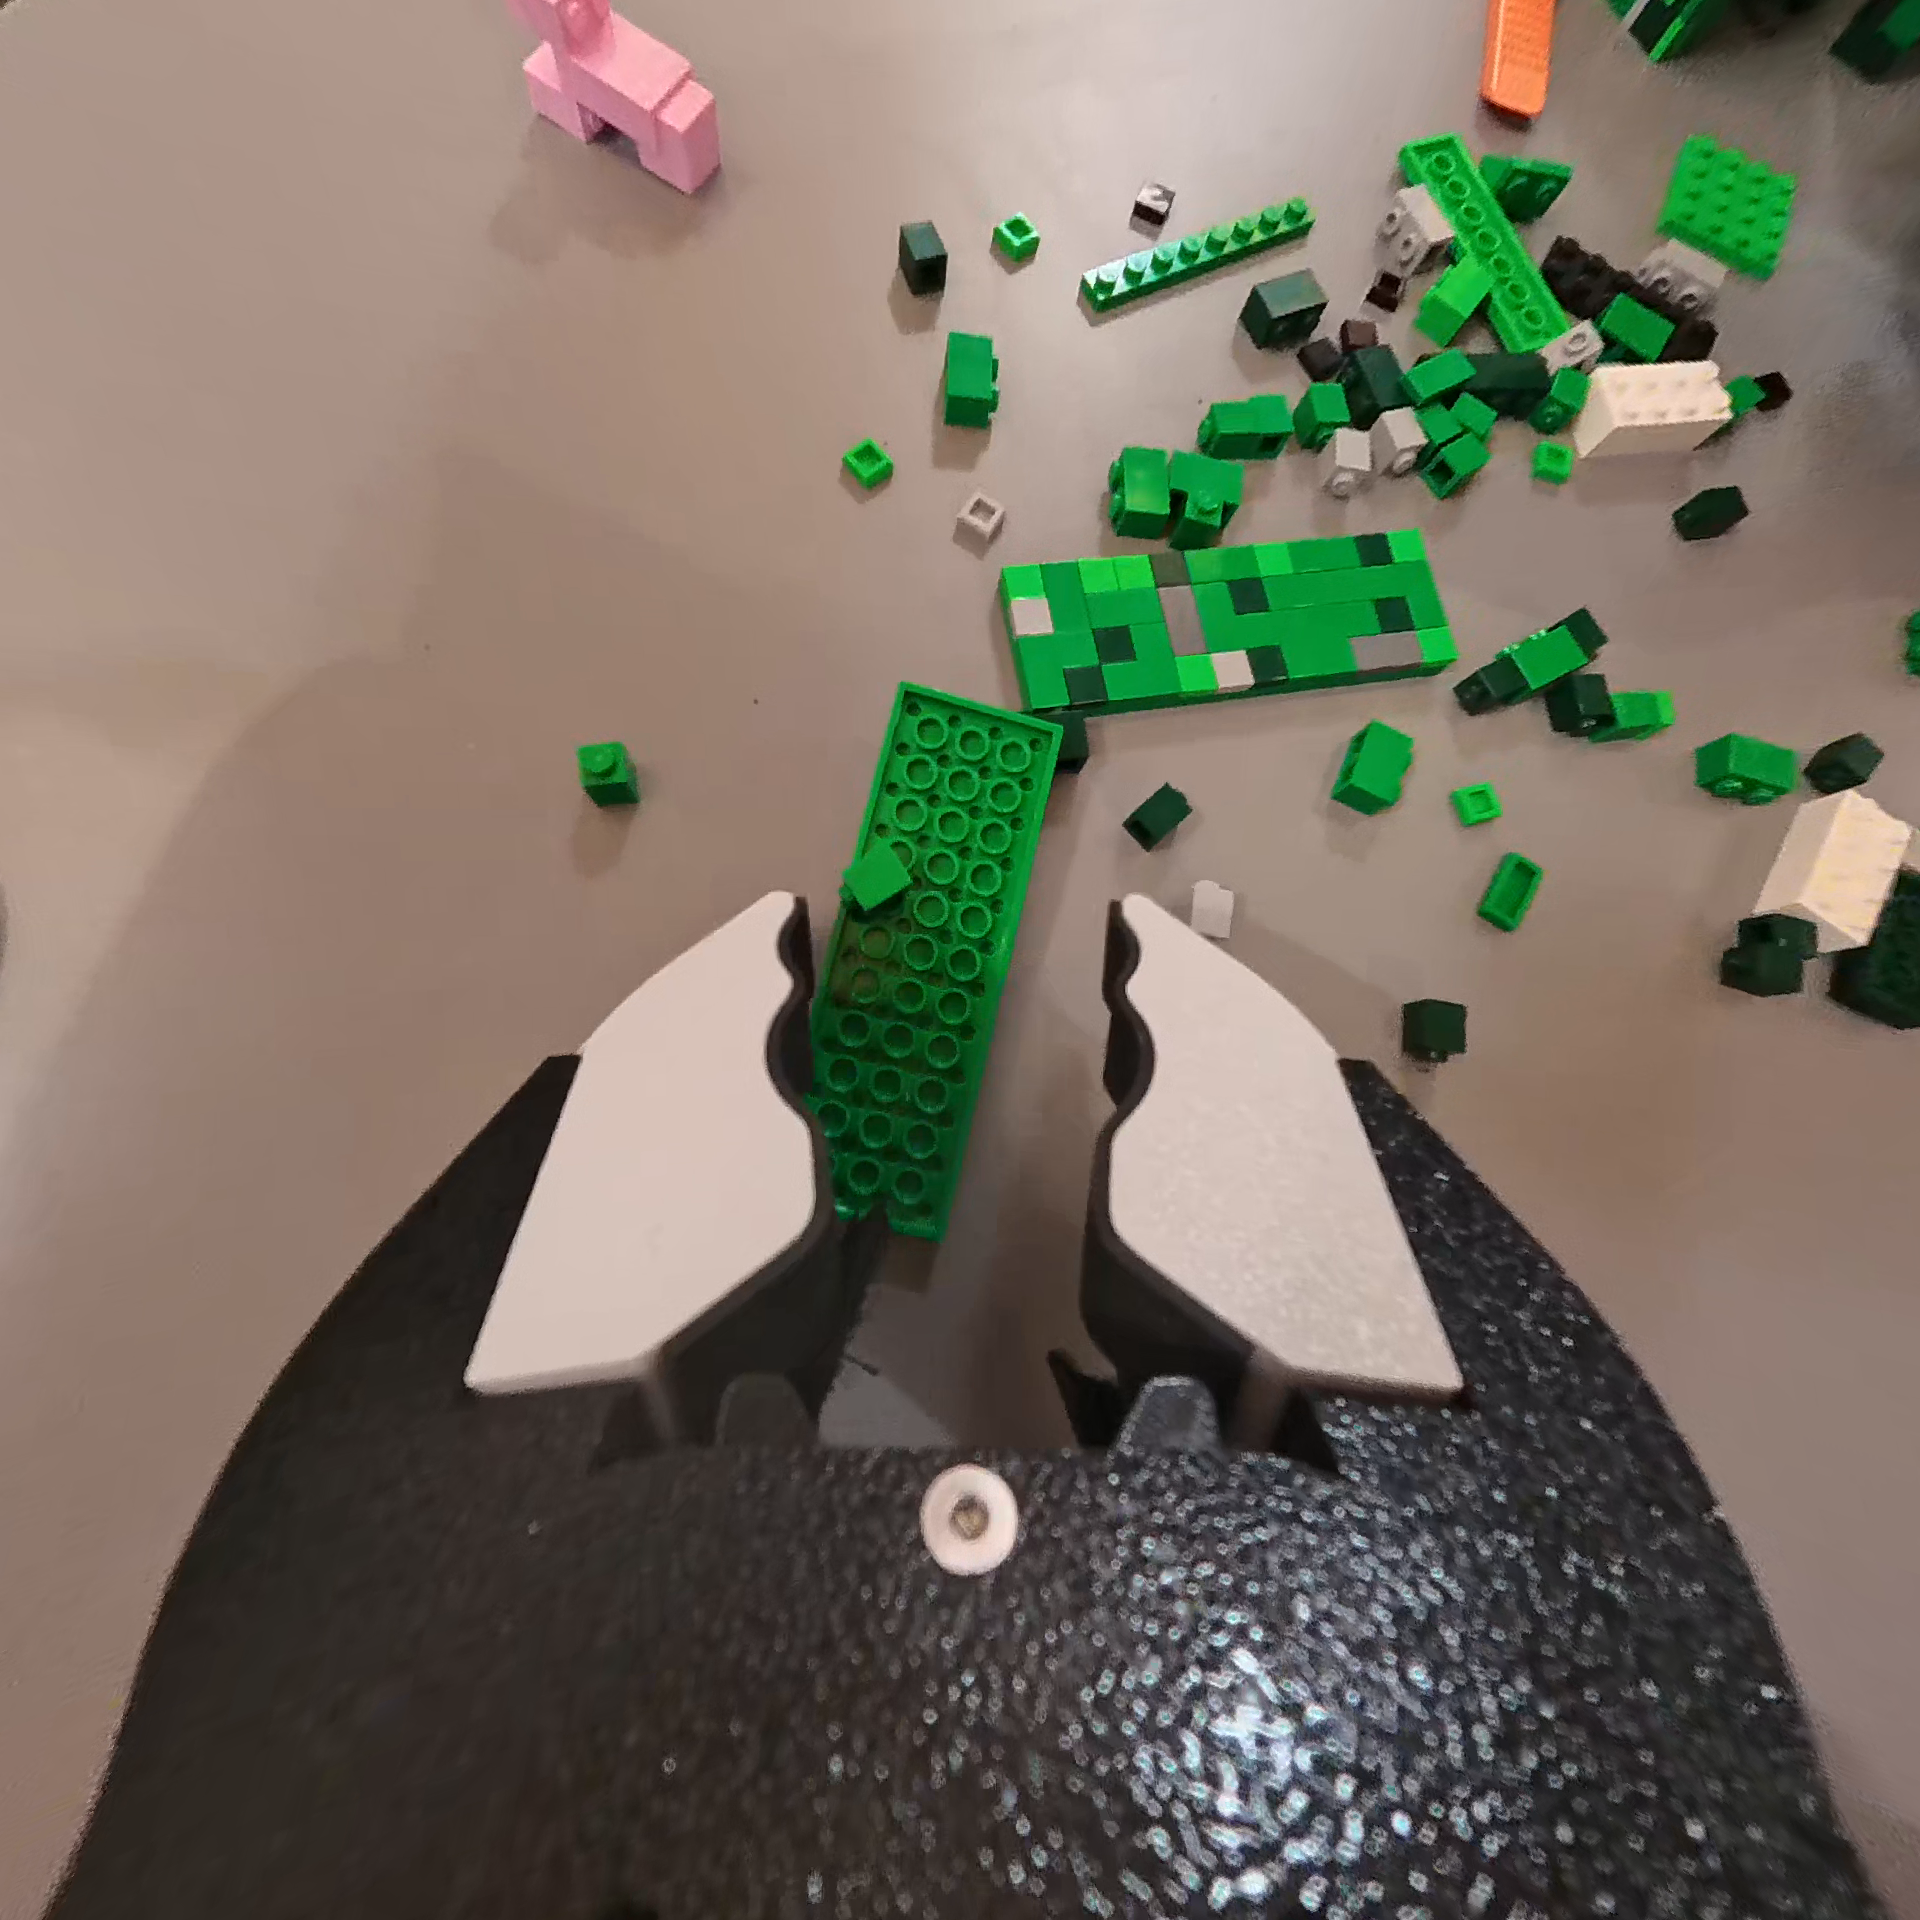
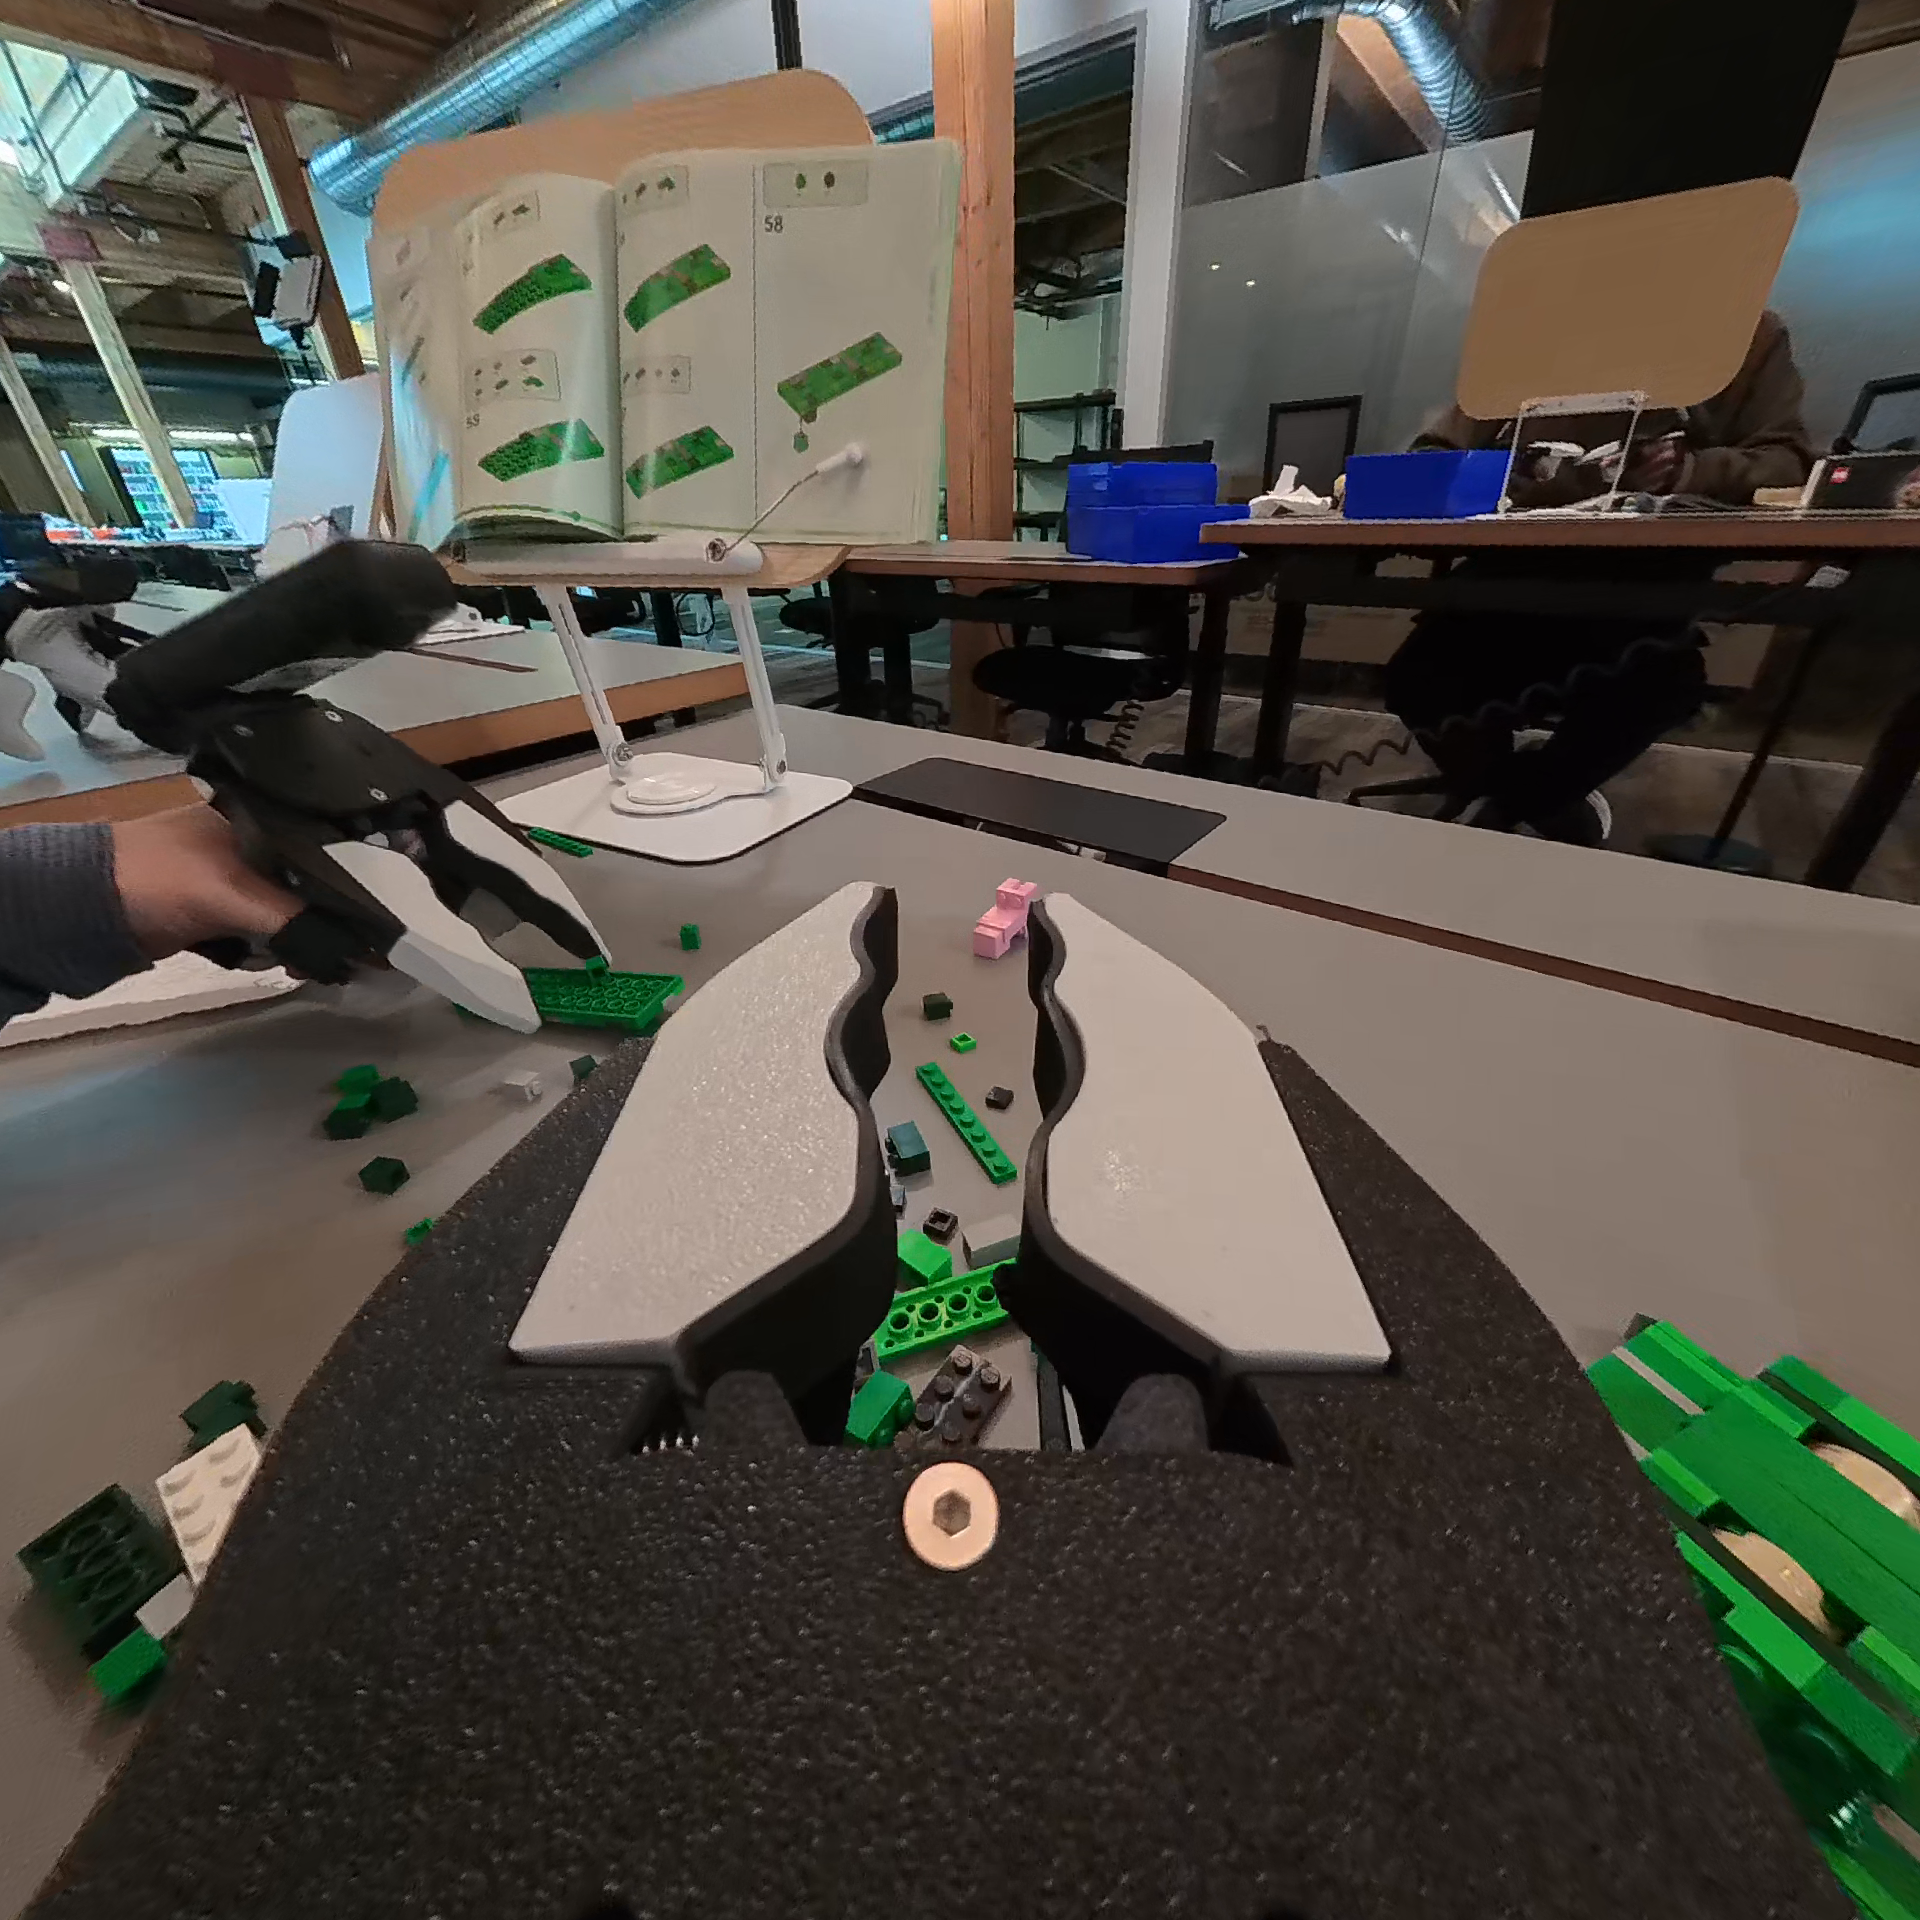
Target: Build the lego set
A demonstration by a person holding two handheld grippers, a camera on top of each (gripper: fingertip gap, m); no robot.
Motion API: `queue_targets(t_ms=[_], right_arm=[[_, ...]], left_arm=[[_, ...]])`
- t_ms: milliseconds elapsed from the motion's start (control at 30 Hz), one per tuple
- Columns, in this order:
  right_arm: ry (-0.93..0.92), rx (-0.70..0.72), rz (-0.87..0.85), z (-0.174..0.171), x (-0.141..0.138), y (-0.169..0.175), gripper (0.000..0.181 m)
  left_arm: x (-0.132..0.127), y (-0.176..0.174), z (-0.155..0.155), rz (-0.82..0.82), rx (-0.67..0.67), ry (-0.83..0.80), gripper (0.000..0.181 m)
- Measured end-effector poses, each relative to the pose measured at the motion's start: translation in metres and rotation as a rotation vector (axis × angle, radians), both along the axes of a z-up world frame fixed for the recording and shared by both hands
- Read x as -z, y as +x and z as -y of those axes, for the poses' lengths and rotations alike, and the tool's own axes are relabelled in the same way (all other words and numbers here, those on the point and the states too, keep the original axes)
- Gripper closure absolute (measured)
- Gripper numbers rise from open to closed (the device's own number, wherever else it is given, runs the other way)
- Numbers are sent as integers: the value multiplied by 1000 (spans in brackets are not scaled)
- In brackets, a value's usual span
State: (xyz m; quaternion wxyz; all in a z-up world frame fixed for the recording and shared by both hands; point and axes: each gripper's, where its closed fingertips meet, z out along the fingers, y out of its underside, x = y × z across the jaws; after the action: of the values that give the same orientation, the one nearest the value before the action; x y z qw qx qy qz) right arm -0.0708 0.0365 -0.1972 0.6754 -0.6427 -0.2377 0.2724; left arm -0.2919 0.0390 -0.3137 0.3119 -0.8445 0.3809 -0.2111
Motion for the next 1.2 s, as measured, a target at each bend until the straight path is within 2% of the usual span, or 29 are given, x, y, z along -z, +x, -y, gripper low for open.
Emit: queue_targets(t_ms=[133,267,367,467,633,800,867,1067,1200], right_arm=[[23,21,37,-1,-3,7,158],[106,54,120,0,-19,35,158],[136,52,76,4,-31,55,158],[129,53,49,3,-32,69,158],[95,65,-71,-3,-31,85,157],[41,-7,-157,-2,-29,81,157],[36,-46,-150,0,-28,73,157],[33,-90,6,3,-12,46,157],[37,-112,51,5,-7,35,157]], left_arm=[[9,-3,0,-66,4,-7,134],[9,-4,0,-104,-5,20,143],[9,-4,0,-127,3,47,144],[5,-2,0,-125,7,70,144],[-14,5,-6,-86,-16,225,145],[-6,3,-5,-336,58,384,146],[4,1,0,-386,73,322,146],[7,0,12,-258,44,126,145],[5,-10,12,-198,-34,57,111]])
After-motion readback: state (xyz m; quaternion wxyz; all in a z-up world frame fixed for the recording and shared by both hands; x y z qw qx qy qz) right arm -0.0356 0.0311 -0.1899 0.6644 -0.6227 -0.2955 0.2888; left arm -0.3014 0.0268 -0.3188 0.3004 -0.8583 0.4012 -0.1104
